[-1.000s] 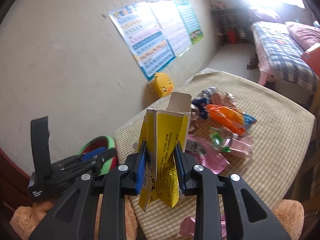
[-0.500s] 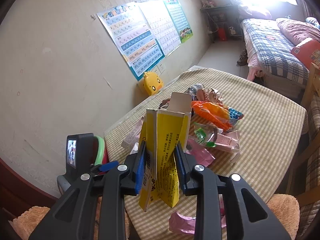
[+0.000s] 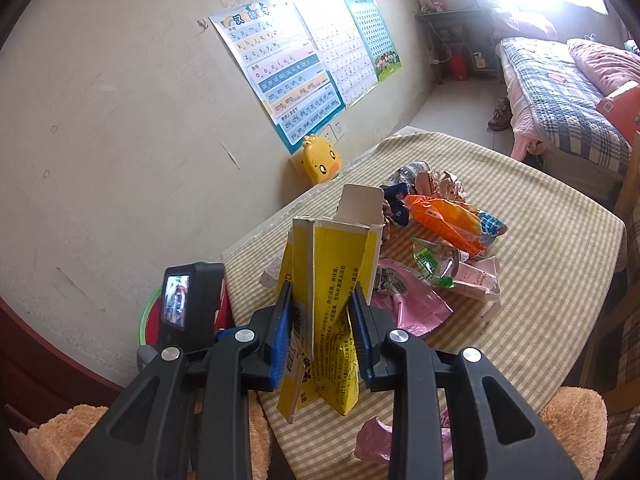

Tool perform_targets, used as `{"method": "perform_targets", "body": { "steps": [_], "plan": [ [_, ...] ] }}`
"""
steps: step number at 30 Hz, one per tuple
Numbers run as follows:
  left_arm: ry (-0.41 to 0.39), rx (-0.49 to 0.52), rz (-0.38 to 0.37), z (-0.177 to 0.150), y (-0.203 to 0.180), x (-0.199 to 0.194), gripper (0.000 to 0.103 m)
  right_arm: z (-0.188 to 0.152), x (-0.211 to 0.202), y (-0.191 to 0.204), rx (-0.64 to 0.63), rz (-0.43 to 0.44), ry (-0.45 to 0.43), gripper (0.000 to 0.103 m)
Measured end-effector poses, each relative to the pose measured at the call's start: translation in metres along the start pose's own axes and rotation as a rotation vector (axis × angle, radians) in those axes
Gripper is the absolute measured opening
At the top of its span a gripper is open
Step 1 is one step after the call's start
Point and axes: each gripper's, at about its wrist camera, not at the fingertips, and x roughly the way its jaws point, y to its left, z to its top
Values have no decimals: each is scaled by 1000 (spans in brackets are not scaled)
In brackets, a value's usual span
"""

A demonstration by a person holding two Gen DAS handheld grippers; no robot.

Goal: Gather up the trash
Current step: 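Grasp the white milk carton with the left tool while the right tool holds the yellow box, then carry both items over the red bucket while the right tool releases the yellow box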

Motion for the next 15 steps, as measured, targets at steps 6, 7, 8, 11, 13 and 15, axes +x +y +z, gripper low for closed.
{"method": "perform_targets", "body": {
  "steps": [6,7,8,11,13,15],
  "plan": [
    [-4,24,-4,-3,-4,-2,51,0,-1,0,-2,-1,-4,27],
    [-21,15,3,-3,-4,-7,51,0,-1,0,-4,-2,-6,27],
    [-54,-1,-1,-4,-2,-15,51,0,-2,1,-7,-2,-8,27],
    [-143,-24,7,-5,1,-44,51,2,-3,7,-24,-3,-14,27],
    [-227,-29,30,-7,3,-72,51,4,-3,13,-35,8,-16,27],
    [-314,-32,72,-10,4,-105,51,7,-2,21,-50,22,-19,27]
  ]
}}
